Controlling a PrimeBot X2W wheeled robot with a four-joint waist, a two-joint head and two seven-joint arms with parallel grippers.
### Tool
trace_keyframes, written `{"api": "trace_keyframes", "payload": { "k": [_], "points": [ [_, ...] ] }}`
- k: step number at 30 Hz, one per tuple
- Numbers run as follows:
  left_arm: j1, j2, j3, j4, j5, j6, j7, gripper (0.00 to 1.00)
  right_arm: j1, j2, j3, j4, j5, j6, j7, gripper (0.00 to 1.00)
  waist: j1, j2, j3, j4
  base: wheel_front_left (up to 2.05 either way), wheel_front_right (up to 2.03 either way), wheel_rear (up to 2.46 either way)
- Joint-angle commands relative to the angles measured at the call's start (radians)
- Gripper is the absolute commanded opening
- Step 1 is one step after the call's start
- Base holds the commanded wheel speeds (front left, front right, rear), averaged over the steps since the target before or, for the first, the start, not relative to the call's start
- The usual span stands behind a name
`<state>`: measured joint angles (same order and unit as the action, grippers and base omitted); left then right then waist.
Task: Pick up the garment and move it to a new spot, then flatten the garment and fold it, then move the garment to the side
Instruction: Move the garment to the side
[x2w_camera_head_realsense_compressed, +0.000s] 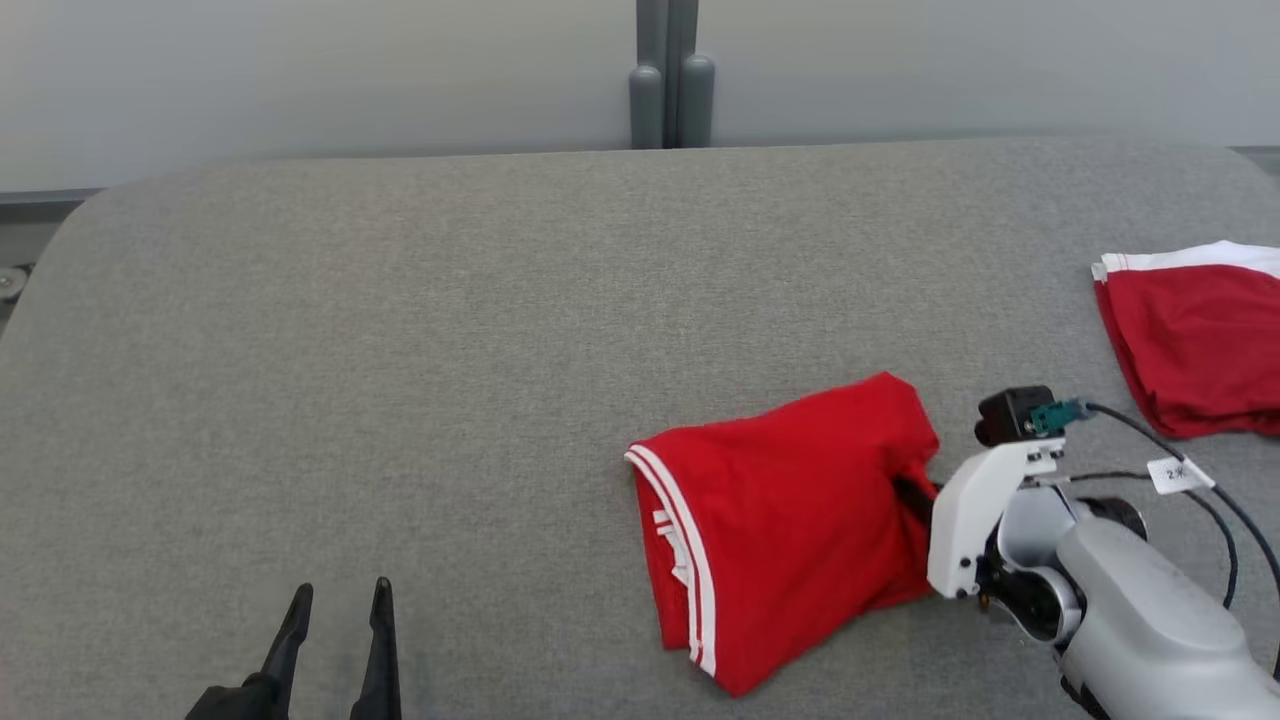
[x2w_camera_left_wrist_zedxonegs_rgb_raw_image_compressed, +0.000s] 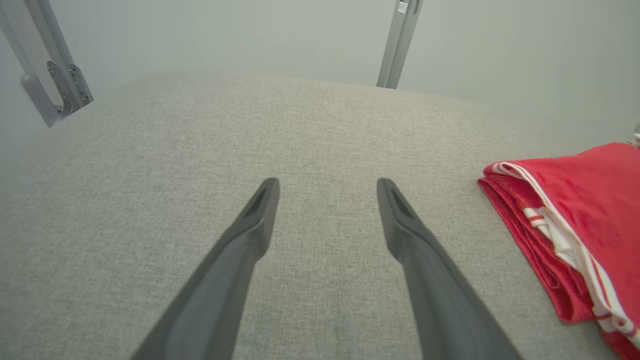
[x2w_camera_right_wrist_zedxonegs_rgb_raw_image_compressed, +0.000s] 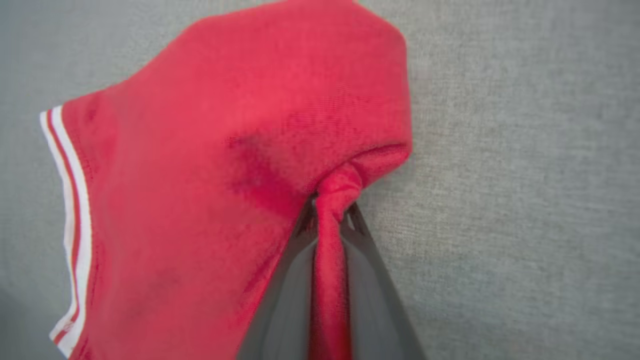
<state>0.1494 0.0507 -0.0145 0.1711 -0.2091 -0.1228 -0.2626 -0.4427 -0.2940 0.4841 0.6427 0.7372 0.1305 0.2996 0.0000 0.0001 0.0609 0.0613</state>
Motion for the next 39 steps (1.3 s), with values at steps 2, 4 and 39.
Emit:
{"api": "trace_keyframes", "payload": {
  "k": [2,4,39],
  "points": [
    [-0.014,0.001,-0.008,-0.01,-0.013,0.008,-0.002,1.0,-0.05,-0.027,0.039,-0.031,0.019,0.0,-0.017,0.0,0.0,-0.0001,0.014,-0.092,0.0,0.0,0.0],
    [-0.028,0.001,-0.008,-0.022,-0.018,0.013,-0.002,1.0,-0.102,-0.047,0.076,-0.053,0.031,0.0,-0.029,0.0,0.0,-0.0001,0.03,-0.14,0.0,0.0,0.0],
    [-0.176,0.002,-0.041,-0.02,0.039,-0.009,-0.002,1.0,-0.635,-0.153,-0.075,0.346,0.026,0.0,-0.307,0.0,0.0,-0.0001,0.226,-0.234,0.0,0.0,0.0]
  ]
}}
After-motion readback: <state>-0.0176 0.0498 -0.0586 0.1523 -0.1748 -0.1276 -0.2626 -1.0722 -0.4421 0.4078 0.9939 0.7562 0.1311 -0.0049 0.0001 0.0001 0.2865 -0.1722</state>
